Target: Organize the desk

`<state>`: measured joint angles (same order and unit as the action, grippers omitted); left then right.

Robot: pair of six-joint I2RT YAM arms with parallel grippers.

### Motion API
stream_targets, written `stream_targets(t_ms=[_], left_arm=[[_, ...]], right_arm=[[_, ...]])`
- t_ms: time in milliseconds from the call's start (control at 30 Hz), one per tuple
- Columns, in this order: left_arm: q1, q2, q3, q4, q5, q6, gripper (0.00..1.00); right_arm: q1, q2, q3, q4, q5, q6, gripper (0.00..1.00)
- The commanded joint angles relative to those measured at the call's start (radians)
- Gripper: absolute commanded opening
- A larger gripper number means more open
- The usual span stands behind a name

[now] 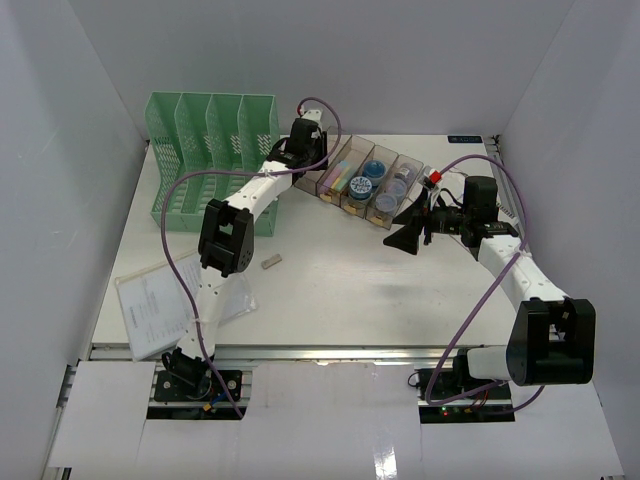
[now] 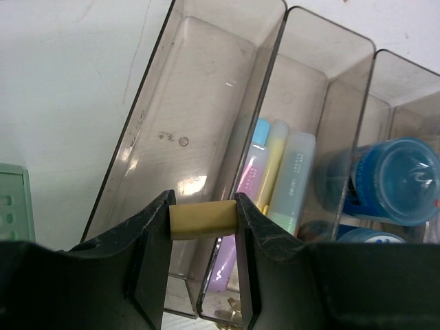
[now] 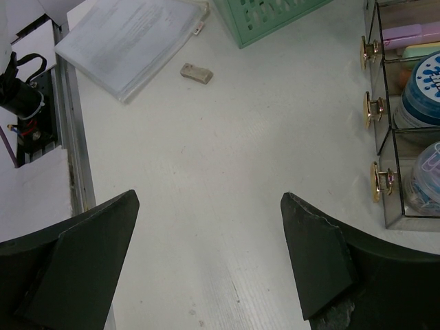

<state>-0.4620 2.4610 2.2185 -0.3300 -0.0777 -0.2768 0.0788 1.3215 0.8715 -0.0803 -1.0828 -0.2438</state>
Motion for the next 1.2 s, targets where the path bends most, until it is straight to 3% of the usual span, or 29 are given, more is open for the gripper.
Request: stream_targets(t_ms=[0,333,567,700,800,967,1167], left_arm=[[0.005,-0.015,0.027,0.011,-0.017,0.016,0.35],[0.005,-0.034,0.012,0.012,-0.021,0.025,0.63],[0.005,-0.072,-0.012,0.017,-0.01,0.031,0.65],[0.003,-0.122,-0.03,0.024,0.076,0.011,0.64],[-0.003,-0.195,-0.084,0.03,0.221,0.035,0.64],[-0.01,-0.392,-0.252,0.042,0.454,0.063,0.7],[-0.009,-0.758,-0.641,0.107,0.5,0.122,0.78]], right_arm=[[-0.005,0.006,0.011,0.002,-0.017,-0.018,0.9],[-0.005,0.01,0.007,-0.001,-0.016,-0.032,0.9],[-0.005,0.021,0.007,-0.028,0.011,-0.089,0.9],[-0.005,0.031,-0.001,-0.071,-0.037,-0.175,0.9],[-0.001,0.048,-0.016,-0.131,-0.117,-0.309,0.9],[0.054,0.044,-0.048,-0.26,-0.141,-0.685,0.9],[0.228,0.027,-0.086,-0.335,0.02,-0.977,0.9]])
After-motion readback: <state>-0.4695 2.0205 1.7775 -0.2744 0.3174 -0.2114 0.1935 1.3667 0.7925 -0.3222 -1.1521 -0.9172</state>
